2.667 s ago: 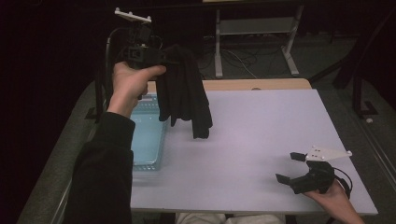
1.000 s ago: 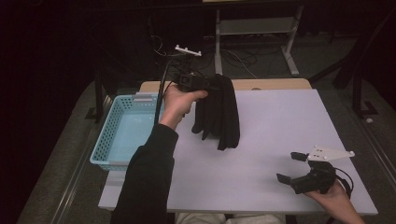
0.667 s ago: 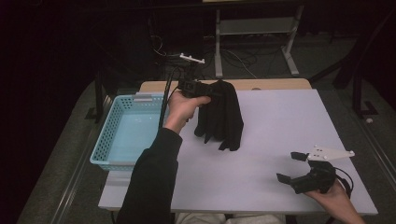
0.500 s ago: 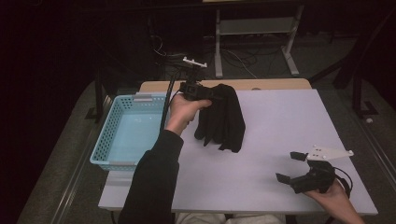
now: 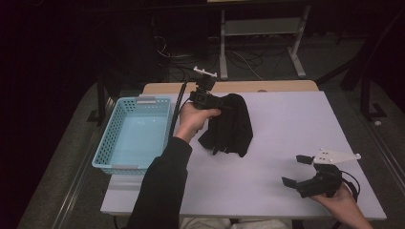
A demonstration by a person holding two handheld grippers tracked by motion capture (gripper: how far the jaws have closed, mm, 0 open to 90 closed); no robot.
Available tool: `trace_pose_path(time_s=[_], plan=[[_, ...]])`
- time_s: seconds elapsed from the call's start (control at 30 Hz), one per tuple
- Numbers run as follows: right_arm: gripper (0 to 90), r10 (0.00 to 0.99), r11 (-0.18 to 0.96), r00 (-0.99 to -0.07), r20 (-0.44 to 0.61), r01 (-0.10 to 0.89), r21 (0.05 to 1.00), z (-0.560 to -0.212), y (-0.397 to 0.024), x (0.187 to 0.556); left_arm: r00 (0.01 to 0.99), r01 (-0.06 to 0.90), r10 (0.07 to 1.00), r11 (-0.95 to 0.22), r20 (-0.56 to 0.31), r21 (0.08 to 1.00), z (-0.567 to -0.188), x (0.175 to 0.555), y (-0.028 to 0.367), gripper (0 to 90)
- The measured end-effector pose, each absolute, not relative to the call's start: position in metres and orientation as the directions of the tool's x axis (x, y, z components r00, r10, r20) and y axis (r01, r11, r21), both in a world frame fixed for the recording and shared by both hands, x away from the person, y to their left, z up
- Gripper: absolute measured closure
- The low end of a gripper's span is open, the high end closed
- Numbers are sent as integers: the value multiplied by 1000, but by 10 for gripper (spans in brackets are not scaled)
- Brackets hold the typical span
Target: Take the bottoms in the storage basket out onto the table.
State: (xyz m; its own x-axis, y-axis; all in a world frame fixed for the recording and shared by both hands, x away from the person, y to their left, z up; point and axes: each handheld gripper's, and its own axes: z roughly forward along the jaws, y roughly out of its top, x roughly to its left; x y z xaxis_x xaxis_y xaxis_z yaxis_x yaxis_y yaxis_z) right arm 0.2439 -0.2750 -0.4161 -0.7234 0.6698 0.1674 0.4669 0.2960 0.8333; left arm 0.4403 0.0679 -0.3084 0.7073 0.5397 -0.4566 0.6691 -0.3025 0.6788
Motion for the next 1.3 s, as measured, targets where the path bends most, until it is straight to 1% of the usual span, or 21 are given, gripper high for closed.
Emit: trace_pose_path(time_s=[0.5, 0.73, 0.97, 1.2, 1.27, 1.3], plan=[[0, 667, 300, -726, 168, 468, 831, -416, -274, 244, 709, 680, 520, -327, -475, 657, -330, 439, 56, 826], [0, 666, 300, -727, 167, 467, 832, -416, -274, 244, 717, 674, 513, -339, -471, 657, -339, 438, 45, 823], [0, 665, 303, -728, 165, 466, 832, -417, -274, 244, 713, 684, 509, -356, -482, 637, -353, 437, 35, 817], [0, 664, 304, -729, 166, 467, 831, -417, -273, 244, 722, 678, 525, -407, -451, 612, -363, 433, 28, 768], [0, 664, 304, -729, 166, 467, 831, -417, -273, 244, 726, 676, 517, -422, -452, 604, -366, 431, 25, 744], [0, 664, 303, -729, 166, 465, 832, -416, -273, 244, 728, 675, 514, -425, -454, 603, -367, 431, 24, 716]])
